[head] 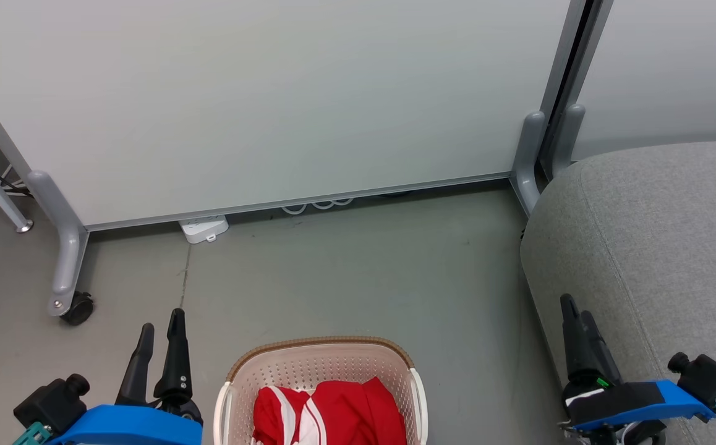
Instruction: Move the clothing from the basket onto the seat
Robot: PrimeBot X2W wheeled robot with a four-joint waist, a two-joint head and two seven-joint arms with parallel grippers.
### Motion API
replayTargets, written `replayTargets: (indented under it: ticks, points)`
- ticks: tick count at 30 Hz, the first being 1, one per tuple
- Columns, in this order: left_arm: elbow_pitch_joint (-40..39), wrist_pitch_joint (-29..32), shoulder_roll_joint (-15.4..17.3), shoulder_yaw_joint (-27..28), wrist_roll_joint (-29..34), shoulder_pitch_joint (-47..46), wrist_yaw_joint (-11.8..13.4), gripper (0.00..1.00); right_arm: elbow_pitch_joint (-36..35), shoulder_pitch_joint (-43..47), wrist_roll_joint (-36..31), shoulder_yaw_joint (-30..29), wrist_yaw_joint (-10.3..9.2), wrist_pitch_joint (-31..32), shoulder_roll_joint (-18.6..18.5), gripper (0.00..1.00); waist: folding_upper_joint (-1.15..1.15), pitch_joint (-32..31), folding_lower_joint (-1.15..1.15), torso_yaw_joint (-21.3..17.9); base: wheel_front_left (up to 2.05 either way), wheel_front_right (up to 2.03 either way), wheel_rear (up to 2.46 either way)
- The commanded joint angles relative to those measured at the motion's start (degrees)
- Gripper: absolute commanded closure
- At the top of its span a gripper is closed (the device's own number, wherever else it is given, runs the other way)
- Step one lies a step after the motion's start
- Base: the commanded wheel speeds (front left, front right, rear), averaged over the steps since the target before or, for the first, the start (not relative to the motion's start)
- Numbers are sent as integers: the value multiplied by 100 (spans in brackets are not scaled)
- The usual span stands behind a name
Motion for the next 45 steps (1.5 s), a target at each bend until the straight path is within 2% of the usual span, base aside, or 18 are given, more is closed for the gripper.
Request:
replayTargets:
  ticks: [1,24,45]
  points:
    - [-68,-67,53,-21,223,-158,16,0,-55,-65,-215,50,2,-63,-20,0,0,2,0,1,0,0,0]
    - [-21,-430,62,-193,1650,-170,29,0,-21,-58,-1546,250,1,-427,-27,0,0,8,0,13,0,0,0]
    - [108,-692,71,-238,2579,-194,3,0,102,-36,-2492,234,1,-694,-32,0,0,23,0,10,0,0,0]
